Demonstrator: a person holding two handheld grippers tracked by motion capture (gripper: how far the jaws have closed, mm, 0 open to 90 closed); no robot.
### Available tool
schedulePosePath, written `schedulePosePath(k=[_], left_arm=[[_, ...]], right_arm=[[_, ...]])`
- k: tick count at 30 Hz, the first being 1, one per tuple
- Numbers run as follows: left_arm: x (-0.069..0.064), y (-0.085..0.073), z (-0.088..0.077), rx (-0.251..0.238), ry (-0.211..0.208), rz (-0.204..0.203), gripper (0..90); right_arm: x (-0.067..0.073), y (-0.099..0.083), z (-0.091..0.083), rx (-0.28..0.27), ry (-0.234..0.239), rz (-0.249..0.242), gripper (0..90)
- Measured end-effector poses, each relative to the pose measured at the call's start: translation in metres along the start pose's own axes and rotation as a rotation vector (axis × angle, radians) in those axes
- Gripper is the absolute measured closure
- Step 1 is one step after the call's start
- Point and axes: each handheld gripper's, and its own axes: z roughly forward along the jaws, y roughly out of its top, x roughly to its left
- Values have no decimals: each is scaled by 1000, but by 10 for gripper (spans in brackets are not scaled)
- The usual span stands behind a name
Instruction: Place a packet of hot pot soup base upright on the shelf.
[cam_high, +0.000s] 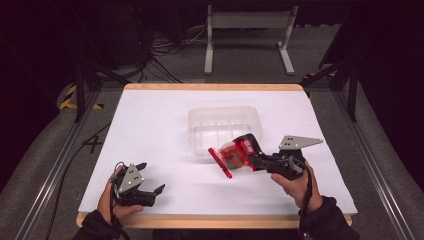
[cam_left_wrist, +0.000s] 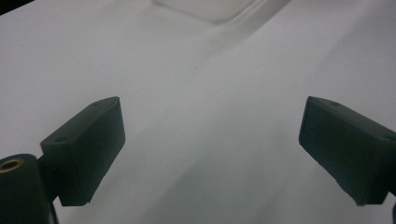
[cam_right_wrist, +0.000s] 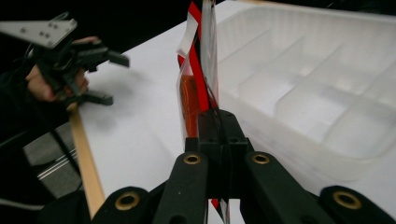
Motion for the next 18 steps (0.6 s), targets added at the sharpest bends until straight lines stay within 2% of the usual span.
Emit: schedulePosePath(k=[5, 8, 10, 12, 16, 18], left_arm=[[0, 0, 0, -7, -1, 0, 77], [1, 0, -1, -12, -1, 1, 77], [1, 0, -1, -14, 0, 1, 77], [0, 0, 0, -13, 0, 2, 77], [0, 0, -1, -12, 0, 2, 77], [0, 0, -1, -15, -1, -1, 78]], right_arm=[[-15, 23, -12, -16, -105, -3, 900], [-25, 34, -13, -24, -148, 36, 900], [-28, 39, -11, -13, -179, 38, 900], [-30, 44, -4, 0, -191, 52, 900], [-33, 53, 8, 22, -188, 46, 900], [-39, 60, 16, 22, -197, 69, 900]])
